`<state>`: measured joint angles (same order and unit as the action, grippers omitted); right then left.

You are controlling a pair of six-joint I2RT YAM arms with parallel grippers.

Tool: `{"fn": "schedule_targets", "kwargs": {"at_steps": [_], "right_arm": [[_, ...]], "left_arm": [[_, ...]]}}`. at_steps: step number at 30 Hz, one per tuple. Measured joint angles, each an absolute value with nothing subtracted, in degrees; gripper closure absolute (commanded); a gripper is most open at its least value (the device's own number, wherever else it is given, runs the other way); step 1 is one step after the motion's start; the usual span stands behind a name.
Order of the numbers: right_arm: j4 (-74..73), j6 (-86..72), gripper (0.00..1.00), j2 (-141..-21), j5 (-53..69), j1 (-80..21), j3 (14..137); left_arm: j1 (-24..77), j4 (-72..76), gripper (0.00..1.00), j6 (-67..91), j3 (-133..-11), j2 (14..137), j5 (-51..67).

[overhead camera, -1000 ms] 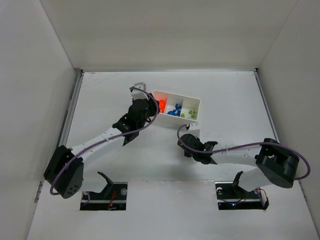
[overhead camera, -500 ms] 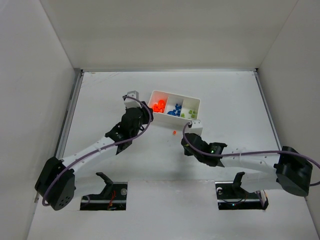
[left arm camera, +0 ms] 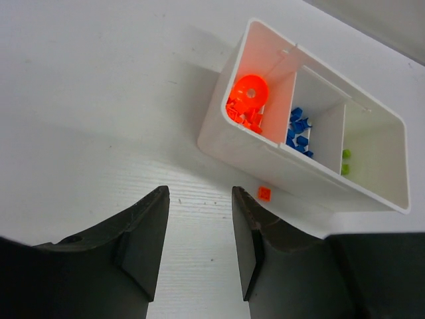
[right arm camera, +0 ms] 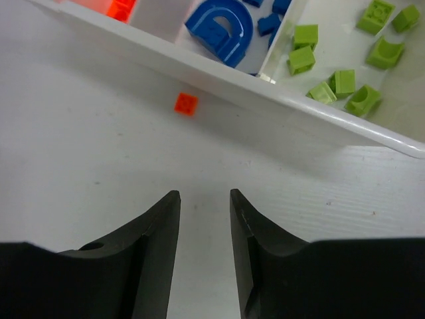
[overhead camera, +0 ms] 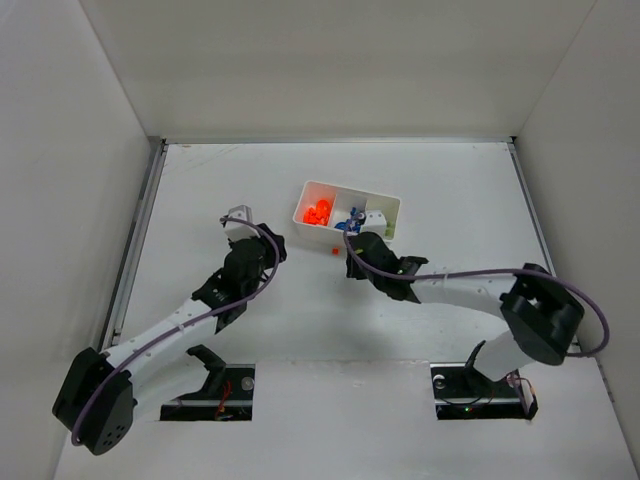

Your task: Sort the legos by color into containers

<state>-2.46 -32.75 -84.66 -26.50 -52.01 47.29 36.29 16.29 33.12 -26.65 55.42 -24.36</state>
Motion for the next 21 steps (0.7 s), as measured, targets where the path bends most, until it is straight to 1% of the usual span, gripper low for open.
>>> {"fn": "schedule_targets", "kwargs": {"at_steps": [2,8,13,21], "right_arm": [[-1.7,-32.4,0.53,-89.1,-26.4,-51.4,48.0],[0.4,-32.1,0.52,-100.2,-26.4,-51.4,54.5],[1.7,-32.4,0.53,-104.7,-28.6,-51.4,59.2],[0.4,-34.4,0.58,-109.9,-32.8,-51.3,63.0]], "left_arm": [[35.7,16.3,0.59,33.7,-25.3,54.4,-24.5],[34.4,16.5,0.59,34.9,-22.5,53.7,-24.5],[34.4,16.6,0.58,35.0,-21.3,53.1,-24.5],[34.4,18.3,0.58,35.0,-20.9,52.5,-23.5]]}}
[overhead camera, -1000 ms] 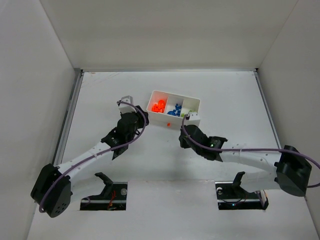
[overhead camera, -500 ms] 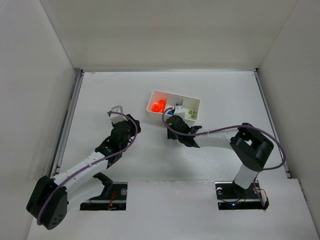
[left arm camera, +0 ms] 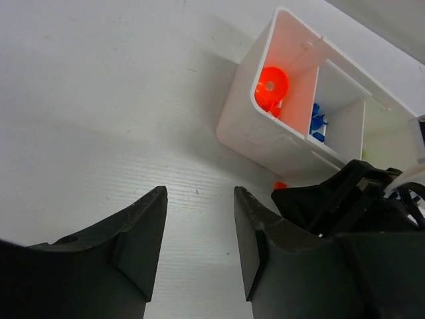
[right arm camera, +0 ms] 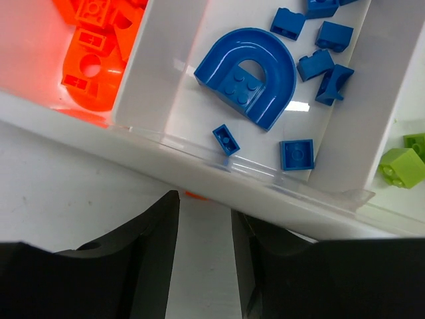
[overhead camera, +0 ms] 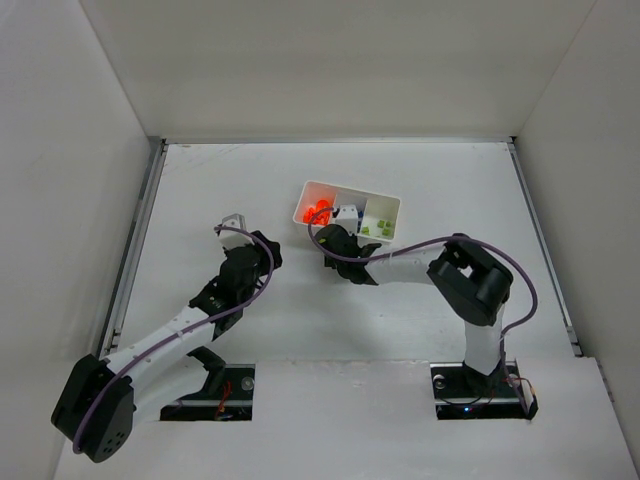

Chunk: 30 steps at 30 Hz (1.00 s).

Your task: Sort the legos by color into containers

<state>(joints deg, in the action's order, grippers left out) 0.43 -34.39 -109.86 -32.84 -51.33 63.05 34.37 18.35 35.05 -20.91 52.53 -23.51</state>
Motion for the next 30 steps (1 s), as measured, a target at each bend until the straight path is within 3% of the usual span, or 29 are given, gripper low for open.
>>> {"fn": "schedule_targets", "kwargs": {"at_steps": [7,20,30], "right_arm": [[0.0,-35.0,0.61,-111.1,-34.0,-51.4,64.6],[0.0,-35.5,0.78,-112.0,-35.1,-51.4,65.3],[-0.3,-35.8,0.79,-106.6,-35.6,-53.3,59.2]], "left_arm": [[34.0,20.3,0.58,35.0,-20.5,52.8,-22.2],[33.8,21.7,0.58,35.0,-20.1,53.9,-21.5],[33.6,23.1,0.57,35.0,-18.9,54.4,-21.5]]}}
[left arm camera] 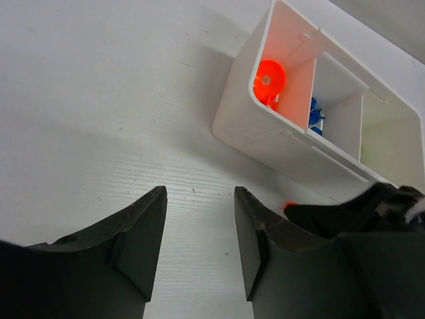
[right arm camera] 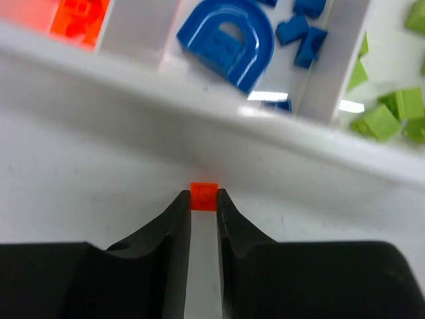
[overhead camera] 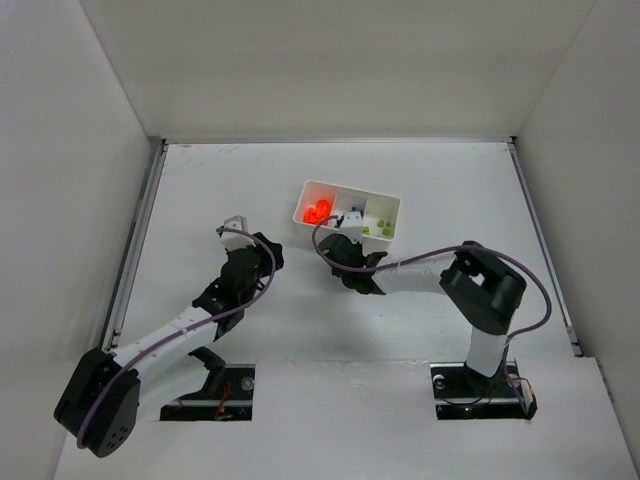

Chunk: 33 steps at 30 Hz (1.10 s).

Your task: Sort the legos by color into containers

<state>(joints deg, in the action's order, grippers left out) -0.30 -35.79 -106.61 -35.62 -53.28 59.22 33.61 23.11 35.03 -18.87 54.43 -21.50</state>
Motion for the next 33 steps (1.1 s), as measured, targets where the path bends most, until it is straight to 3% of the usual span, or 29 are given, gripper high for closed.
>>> {"fn": "schedule_targets", "kwargs": {"at_steps": [10,17,22,26,33], "right_arm": [[-2.1,-34.3,0.79,-91.5,-33.4,-57.4,57.6],[-0.4,-28.4,0.78,-95.6,-30.3,-51.5,70.1],[2.5,-26.7,0.70,-105.0,-27.8,-47.0,78.7],[2.5,-26.3,0.56,-111.3,-26.5,-45.3,81.5],[1.9,-25.9,0.47,-108.7,-25.8,-45.4,79.0]], "left_arm": [[32.9,24.7,0.49,35.5,-18.2,57.0,-21.8],[32.1,25.1,0.43,35.7,-17.1,57.0,-22.7],[31.7,25.6,0.41,35.7,-16.6,58.5,-23.0],[31.8,25.5,0.39,35.6,-16.6,60.8,-23.0],[31.8,25.7,0.28,35.6,-16.6,61.9,-23.1]]}}
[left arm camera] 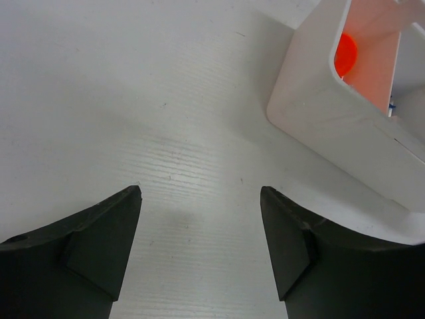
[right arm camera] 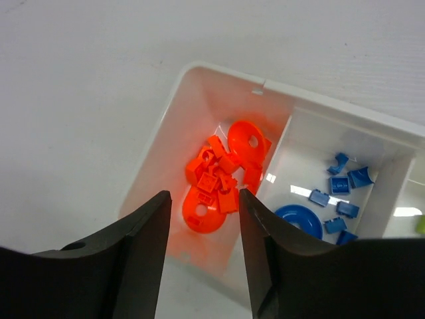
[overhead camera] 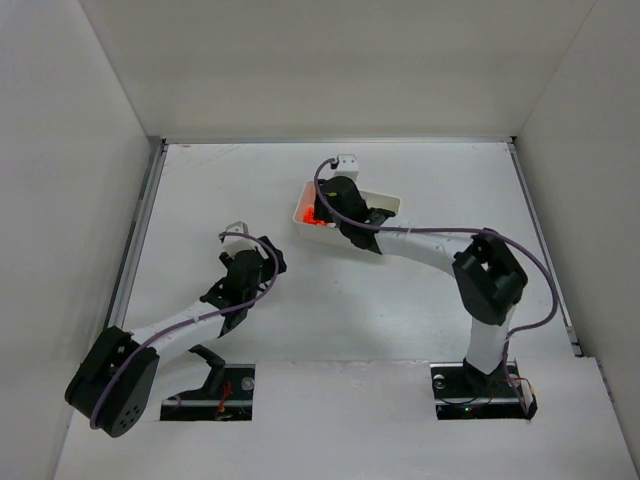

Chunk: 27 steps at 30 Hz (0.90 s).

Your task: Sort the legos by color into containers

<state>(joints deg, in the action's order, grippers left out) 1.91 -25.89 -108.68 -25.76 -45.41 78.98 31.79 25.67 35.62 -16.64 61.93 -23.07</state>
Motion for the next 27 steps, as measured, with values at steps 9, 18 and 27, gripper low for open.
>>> {"fn": "schedule_targets", "kwargs": {"at_steps": [9,18,27], "right_arm": [[9.3,-24.3,0.00,-79.1,-31.0,-46.2,52.7],[9.4,-27.9,0.00,-53.5,-42.2,-44.7,27.8],[9.1,-36.2,0.00,-45.8,-48.4,-39.2,17.4]], "left_arm": [[31.8,25.9,0.00,35.4,-16.6,63.8,-23.3],[31.7,25.9,0.00,36.1,-16.6,62.6,-24.0],[29.5,17.5,0.00,38.7,-17.3,54.5,-25.0]]}}
